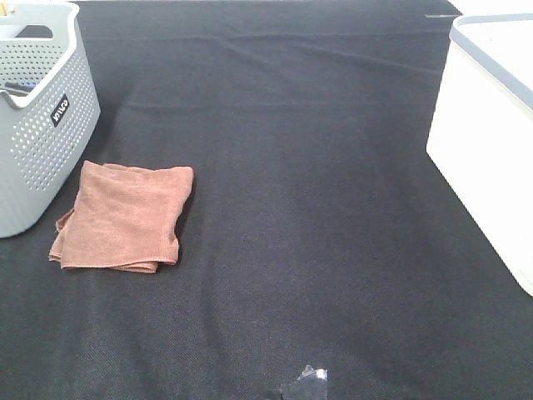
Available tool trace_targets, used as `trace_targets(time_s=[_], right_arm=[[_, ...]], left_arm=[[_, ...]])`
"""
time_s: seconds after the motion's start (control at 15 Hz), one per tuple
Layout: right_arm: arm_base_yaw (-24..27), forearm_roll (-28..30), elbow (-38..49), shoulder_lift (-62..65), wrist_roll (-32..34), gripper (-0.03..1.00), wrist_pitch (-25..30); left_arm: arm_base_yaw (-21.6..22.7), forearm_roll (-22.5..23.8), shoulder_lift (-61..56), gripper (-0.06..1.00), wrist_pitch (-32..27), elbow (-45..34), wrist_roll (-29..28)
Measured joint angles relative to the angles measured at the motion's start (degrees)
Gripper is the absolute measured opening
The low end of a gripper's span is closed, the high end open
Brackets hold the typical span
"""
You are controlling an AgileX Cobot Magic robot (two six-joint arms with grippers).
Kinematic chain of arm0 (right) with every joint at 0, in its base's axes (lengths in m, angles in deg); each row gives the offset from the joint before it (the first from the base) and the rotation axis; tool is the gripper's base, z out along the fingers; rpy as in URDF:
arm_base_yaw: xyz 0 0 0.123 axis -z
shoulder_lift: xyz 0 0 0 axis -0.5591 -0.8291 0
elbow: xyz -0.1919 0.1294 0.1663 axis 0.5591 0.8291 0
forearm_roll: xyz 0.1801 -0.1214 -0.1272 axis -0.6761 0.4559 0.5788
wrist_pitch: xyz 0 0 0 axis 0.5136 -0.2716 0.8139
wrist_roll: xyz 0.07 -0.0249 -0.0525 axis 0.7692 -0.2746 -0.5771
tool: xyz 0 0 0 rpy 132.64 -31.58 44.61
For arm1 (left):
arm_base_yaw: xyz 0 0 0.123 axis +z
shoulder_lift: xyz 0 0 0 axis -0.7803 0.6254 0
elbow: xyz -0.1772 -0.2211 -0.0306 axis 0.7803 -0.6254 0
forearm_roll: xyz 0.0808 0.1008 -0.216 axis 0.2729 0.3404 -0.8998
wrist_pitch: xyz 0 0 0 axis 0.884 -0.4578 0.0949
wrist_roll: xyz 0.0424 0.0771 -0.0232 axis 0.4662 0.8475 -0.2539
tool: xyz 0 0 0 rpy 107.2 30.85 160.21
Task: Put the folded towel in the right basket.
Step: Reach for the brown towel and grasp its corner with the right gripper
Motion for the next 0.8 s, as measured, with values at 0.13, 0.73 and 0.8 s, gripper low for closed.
trace_targets(time_s=[0.13,0.73,0.8], right_arm=[[0.0,0.0,0.0,0.0,0.0,0.96,0.0],[0.0,0.0,0.0,0.0,0.0,0.96,0.0],[0.0,0.0,0.0,0.0,0.0,0.96,0.0]], left_arm=[[0.0,0.0,0.0,0.99,0.0,0.0,0.0],[0.0,0.0,0.0,0.99,0.0,0.0,0.0],[0.0,0.0,0.0,0.99,0.0,0.0,0.0]])
